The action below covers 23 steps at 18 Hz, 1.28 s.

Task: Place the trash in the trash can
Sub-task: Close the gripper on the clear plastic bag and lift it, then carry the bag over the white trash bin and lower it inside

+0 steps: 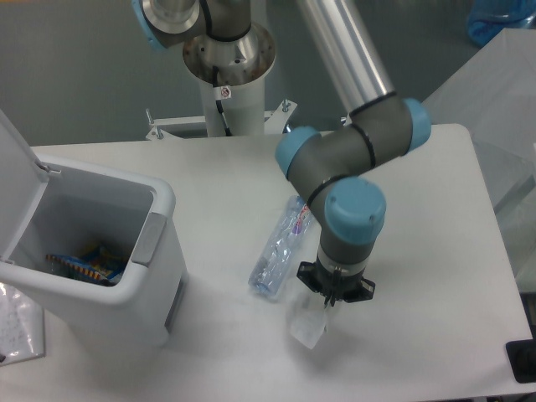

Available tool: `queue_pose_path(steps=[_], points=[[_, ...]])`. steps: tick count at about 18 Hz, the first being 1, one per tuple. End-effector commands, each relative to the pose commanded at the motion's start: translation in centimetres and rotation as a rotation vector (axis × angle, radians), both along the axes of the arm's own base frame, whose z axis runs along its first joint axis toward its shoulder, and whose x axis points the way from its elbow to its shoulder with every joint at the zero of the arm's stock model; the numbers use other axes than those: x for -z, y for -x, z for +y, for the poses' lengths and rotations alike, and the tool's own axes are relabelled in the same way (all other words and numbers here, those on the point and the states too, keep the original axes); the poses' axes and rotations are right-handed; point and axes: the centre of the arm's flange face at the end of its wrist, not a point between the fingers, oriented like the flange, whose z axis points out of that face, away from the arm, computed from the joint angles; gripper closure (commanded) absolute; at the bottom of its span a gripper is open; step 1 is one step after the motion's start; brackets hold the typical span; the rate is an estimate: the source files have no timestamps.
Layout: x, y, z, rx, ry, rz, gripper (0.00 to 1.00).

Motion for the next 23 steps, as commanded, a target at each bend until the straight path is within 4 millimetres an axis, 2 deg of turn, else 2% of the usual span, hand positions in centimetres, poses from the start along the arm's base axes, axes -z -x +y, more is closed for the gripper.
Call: queue_pose_path(steps=[2,6,8,11,14,16,18,23], points=[[-3.3,-0.3,-0.5,-0.010,-0.089,-0.011,1.00],[-7.2,-1.8,-0.6,-0.053,-0.212,-0.067,1.00],[-10.3,-3.2,-0.5,-0.075,-0.296,-0.104,1.00],[-13.8,-4.6,-0.3,-0.117,-0.389,-0.160,1.00],[-15.4,-5.9,-0.1,-0.130,-0.413,-0.174,1.00],[-15.9,-7.2,0.8,-0.120,-0.427,-0.193,1.00],[-17.5,-9.4,1.2,-0.121,-0.440,-0.200,1.00],[-19.4,-15.0,3.3,-0.088,-0.449,-0.230,1.00]])
